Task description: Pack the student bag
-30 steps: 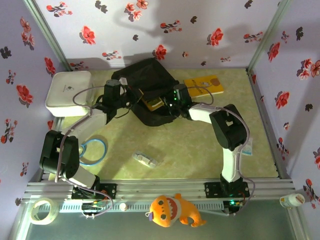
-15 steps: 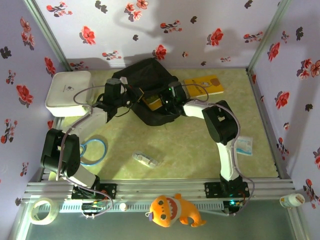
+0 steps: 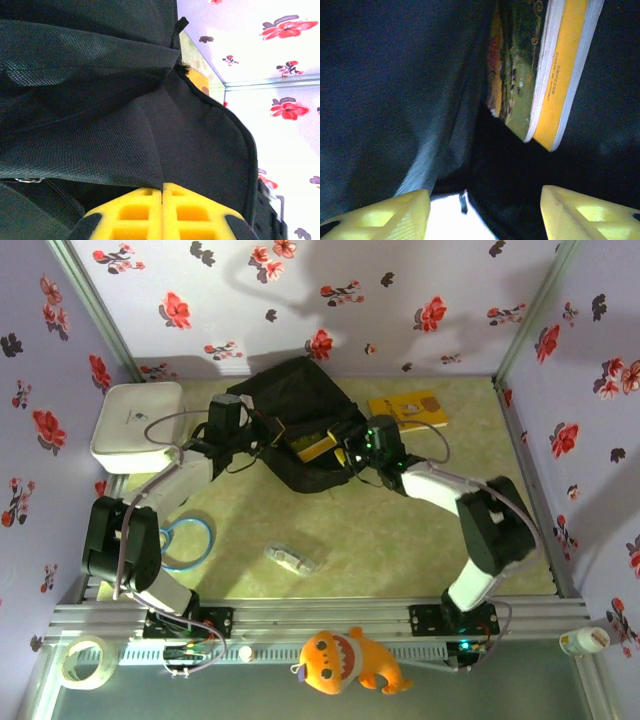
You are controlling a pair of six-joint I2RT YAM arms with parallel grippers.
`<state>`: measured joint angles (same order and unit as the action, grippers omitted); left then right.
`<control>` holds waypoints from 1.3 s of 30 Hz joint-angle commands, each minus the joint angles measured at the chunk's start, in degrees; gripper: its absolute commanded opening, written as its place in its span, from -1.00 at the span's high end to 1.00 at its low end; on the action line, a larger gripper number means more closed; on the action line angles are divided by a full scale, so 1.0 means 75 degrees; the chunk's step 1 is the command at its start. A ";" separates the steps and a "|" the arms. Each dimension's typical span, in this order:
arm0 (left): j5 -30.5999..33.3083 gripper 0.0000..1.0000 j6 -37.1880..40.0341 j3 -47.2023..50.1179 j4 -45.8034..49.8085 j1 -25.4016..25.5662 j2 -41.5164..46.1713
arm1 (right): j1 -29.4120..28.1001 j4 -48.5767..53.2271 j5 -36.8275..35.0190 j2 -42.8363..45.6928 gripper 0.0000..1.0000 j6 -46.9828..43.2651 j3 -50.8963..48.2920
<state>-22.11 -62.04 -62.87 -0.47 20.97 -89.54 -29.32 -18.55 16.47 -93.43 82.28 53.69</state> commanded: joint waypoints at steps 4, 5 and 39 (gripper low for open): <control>0.0067 1.00 0.0404 0.0042 0.0353 -0.0300 0.0021 | 0.0208 0.1579 -0.0691 0.1261 -0.24 -0.1264 -0.1092; 0.0108 1.00 0.0470 0.0117 0.0446 -0.0334 0.0064 | 0.0264 0.1934 -0.0925 0.1508 -0.27 -0.1491 -0.1184; 0.0628 -0.99 0.2905 0.0546 0.3144 -0.0514 0.2423 | 0.2142 0.6659 -0.4098 -0.4748 -0.90 -0.5570 0.7005</control>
<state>-17.98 -42.83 -56.77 20.75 17.19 -72.55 -13.63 27.00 -11.22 -125.99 38.85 101.89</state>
